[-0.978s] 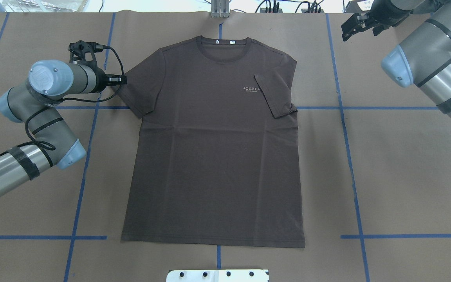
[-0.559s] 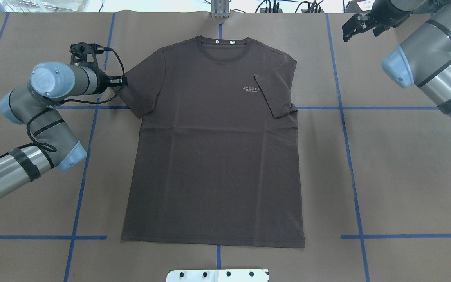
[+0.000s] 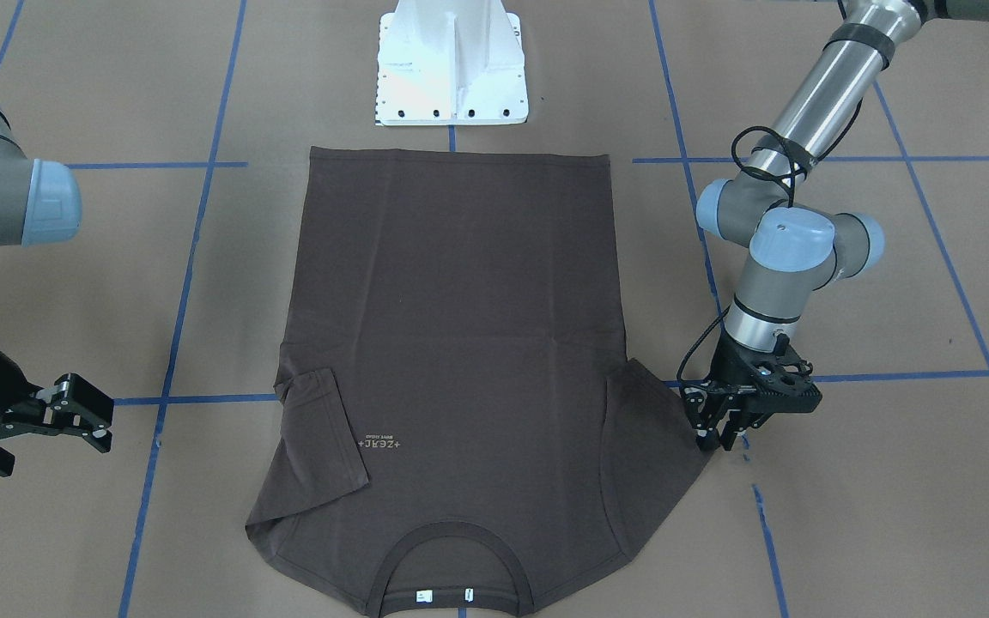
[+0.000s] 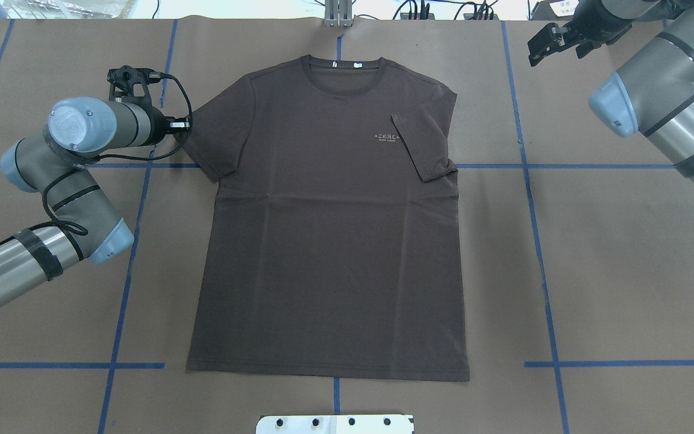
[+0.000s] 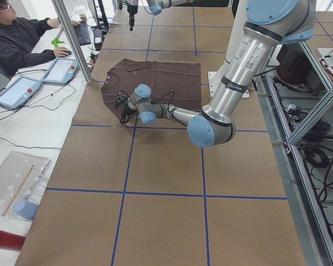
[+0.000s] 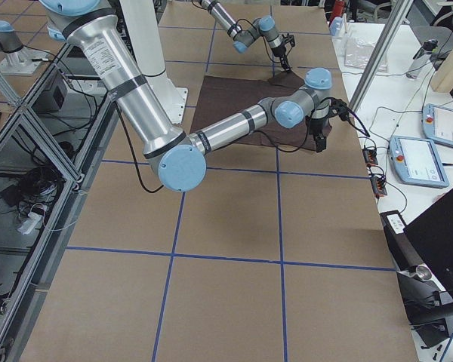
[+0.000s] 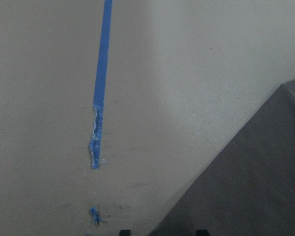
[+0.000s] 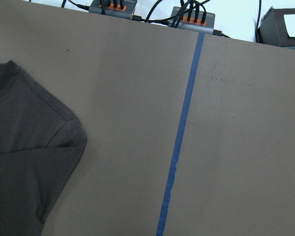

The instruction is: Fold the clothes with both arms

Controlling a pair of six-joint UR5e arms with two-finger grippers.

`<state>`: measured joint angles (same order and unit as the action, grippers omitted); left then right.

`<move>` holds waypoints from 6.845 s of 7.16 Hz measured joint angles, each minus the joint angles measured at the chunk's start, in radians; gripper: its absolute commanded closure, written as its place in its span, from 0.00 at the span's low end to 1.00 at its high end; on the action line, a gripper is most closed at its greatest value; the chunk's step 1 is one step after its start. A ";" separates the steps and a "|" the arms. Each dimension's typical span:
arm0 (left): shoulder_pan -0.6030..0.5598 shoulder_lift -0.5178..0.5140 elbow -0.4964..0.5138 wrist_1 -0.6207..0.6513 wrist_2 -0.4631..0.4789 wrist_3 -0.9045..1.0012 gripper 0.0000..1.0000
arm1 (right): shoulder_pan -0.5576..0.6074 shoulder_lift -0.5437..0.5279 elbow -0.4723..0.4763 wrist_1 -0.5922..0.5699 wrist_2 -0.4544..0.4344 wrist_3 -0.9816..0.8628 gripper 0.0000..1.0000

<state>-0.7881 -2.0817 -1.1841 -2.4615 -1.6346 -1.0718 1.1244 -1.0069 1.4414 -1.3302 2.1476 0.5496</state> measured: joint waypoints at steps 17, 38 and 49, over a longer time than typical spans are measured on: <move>0.084 -0.280 -0.096 0.490 0.027 0.025 0.00 | -0.025 0.002 0.037 0.001 -0.008 0.114 0.00; 0.630 0.471 -0.869 0.488 0.081 -0.454 0.47 | -0.991 -0.460 0.760 -0.011 -0.765 1.185 0.13; 0.649 0.448 -0.861 0.488 0.078 -0.450 1.00 | -1.052 -0.451 0.752 -0.073 -0.807 1.280 0.35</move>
<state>-0.1388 -1.6336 -2.0451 -1.9738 -1.5570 -1.5218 0.0728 -1.4577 2.1933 -1.4033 1.3405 1.8291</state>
